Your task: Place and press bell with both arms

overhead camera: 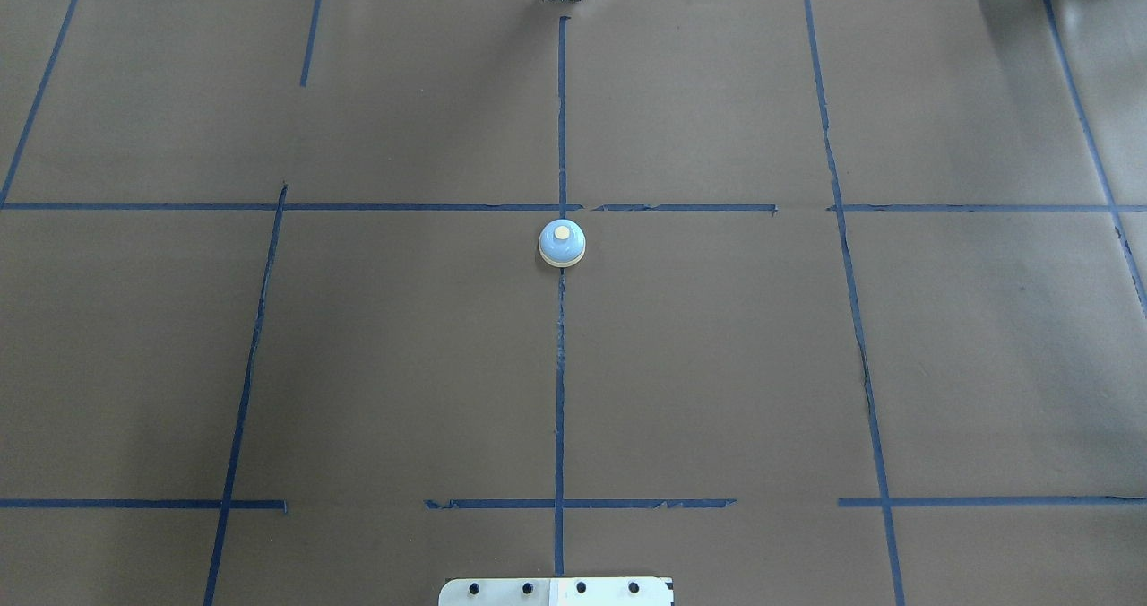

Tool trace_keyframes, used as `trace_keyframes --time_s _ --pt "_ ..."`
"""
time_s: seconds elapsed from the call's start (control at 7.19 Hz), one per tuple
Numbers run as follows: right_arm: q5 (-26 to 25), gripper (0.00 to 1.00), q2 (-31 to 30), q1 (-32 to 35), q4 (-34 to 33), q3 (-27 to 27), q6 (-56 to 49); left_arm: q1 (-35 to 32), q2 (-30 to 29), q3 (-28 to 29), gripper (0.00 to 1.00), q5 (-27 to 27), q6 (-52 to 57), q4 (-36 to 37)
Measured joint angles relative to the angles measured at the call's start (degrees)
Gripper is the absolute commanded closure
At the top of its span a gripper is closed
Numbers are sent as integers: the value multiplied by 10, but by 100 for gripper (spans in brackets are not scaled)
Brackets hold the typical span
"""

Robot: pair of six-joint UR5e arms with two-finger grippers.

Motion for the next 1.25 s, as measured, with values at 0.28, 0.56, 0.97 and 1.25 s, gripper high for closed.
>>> trace_keyframes --time_s 0.28,0.56,0.97,1.25 --pt "-3 0 -47 31 -13 0 -113 -65 10 8 0 -9 117 88" --pt "-4 0 -73 37 -14 5 -150 -89 10 43 0 -15 145 140" --pt "-7 0 -81 35 -14 5 -154 -92 25 54 0 -55 92 149" --pt "-25 0 -86 25 -14 3 -152 -92 28 50 0 -60 84 146"
